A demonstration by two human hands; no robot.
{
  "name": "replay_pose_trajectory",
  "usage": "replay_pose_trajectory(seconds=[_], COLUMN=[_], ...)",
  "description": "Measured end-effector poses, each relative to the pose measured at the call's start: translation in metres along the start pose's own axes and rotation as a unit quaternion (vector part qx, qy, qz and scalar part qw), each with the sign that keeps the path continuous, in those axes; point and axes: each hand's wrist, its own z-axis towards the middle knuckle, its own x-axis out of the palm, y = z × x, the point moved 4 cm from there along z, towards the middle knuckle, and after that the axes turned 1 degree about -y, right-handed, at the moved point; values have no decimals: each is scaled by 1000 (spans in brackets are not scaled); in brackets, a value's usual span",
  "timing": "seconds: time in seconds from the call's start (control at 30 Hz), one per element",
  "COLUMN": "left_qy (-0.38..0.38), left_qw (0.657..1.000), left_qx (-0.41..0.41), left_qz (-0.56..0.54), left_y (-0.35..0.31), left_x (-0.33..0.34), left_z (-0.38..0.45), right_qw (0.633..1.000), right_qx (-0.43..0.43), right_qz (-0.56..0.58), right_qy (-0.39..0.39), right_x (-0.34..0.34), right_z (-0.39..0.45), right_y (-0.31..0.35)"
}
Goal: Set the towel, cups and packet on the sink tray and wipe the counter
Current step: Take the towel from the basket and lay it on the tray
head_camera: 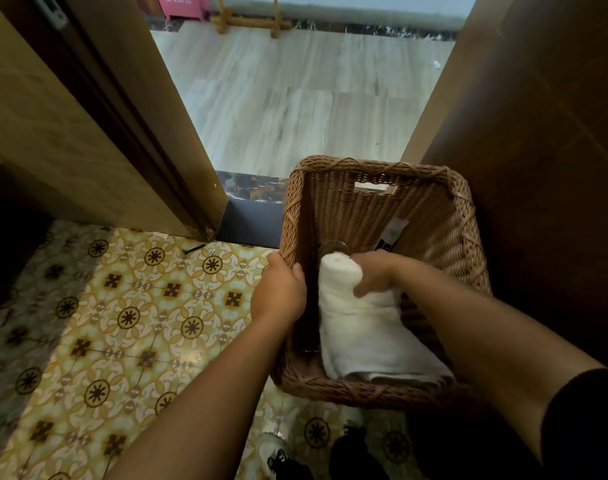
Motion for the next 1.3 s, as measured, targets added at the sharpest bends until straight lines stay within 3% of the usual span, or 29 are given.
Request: replay_pose_trajectory(seconds=[0.2, 0.47, 0.67, 0.77, 0.87, 0.93, 1.0, 1.13, 1.23, 1.3], left_qy=[40, 157, 216, 193, 117, 104, 124, 154, 208, 182], left_qw=[999, 987, 975, 980, 980, 964, 952, 927, 855, 832], left_qx=[-19, -11, -11, 36, 146, 232, 260, 180, 142, 190], left_qz=[10, -30, -56, -39, -67, -74, -107, -289, -453, -489], left_y=[3, 7, 3, -2, -27, -55, -74, -47, -6, 18], left_x=[-2, -15, -20, -31, -60, -84, -105, -149, -185, -212], left_z=[-7, -5, -1, -1, -4, -14, -27, -71, -120, -138], right_qw=[993, 955, 935, 929, 934, 935, 933, 921, 909, 903], right_qx=[-6, -22, -28, -37, -66, -95, -119, -155, -201, -231], right_qz=[-13, -53, -99, -105, -86, -74, -67, -61, -45, -49], right_qy=[-121, -290, -338, -352, -339, -334, -334, -353, -363, -359], right_x=[-59, -128, -130, -154, -181, -199, -216, -249, -268, -277], right_z=[-89, -215, -291, -329, -368, -391, -408, -420, -409, -390], right_y=[18, 53, 73, 89, 113, 134, 158, 209, 248, 281])
